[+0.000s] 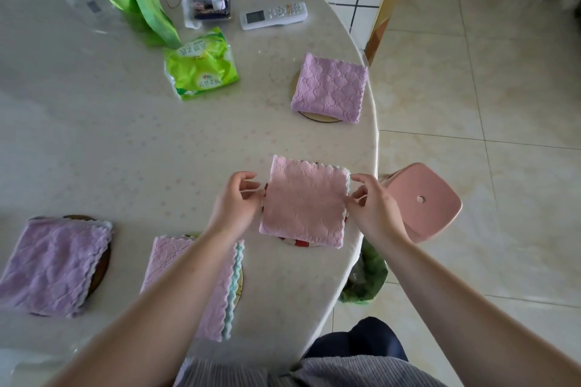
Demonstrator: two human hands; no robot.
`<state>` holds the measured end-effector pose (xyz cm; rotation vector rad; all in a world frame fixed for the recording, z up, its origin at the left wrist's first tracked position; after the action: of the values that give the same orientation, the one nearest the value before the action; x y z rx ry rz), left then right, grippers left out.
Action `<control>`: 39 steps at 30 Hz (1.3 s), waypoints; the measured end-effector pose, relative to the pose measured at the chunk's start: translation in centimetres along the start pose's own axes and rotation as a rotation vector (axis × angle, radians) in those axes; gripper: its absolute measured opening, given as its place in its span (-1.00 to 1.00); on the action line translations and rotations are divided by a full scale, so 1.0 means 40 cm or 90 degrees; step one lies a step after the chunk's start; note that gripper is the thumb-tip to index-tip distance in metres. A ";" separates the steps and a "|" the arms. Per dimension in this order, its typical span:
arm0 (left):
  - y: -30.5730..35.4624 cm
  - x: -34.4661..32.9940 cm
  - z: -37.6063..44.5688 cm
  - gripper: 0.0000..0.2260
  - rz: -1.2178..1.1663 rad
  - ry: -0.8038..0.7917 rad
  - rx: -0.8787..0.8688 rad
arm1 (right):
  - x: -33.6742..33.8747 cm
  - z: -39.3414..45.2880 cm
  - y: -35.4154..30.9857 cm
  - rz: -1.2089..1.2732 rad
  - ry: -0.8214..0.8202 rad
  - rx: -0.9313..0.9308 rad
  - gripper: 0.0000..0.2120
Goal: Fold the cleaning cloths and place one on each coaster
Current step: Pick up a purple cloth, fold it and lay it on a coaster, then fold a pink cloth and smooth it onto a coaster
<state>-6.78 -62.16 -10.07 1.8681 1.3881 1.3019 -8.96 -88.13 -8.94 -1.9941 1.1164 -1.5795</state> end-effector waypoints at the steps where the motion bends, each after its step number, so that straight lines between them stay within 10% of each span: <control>1: -0.011 0.023 0.000 -0.78 -0.014 0.009 -0.002 | 0.004 -0.013 -0.003 0.009 0.010 0.003 -0.65; 17: -0.313 0.451 -0.211 -0.86 0.063 0.062 -0.001 | -0.343 -0.371 -0.163 0.025 -0.164 -0.015 -0.73; 26: -0.359 0.418 -0.191 -0.86 0.063 -0.116 -0.019 | -0.402 -0.410 -0.177 0.059 -0.044 -0.125 -0.73; 39: -0.319 0.394 -0.173 -0.82 0.078 -0.103 -0.068 | -0.419 -0.413 -0.238 0.067 0.017 -0.072 -0.62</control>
<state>-18.23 -44.06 -10.81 1.9646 1.1155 1.2258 -22.01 -66.39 -8.04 -1.9543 1.3264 -1.5243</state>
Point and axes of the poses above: each hand's wrist, its own z-axis towards the middle knuckle, its own x-axis out of the back of the hand, y = z × x, the point moved 7 cm from there along z, towards the middle knuckle
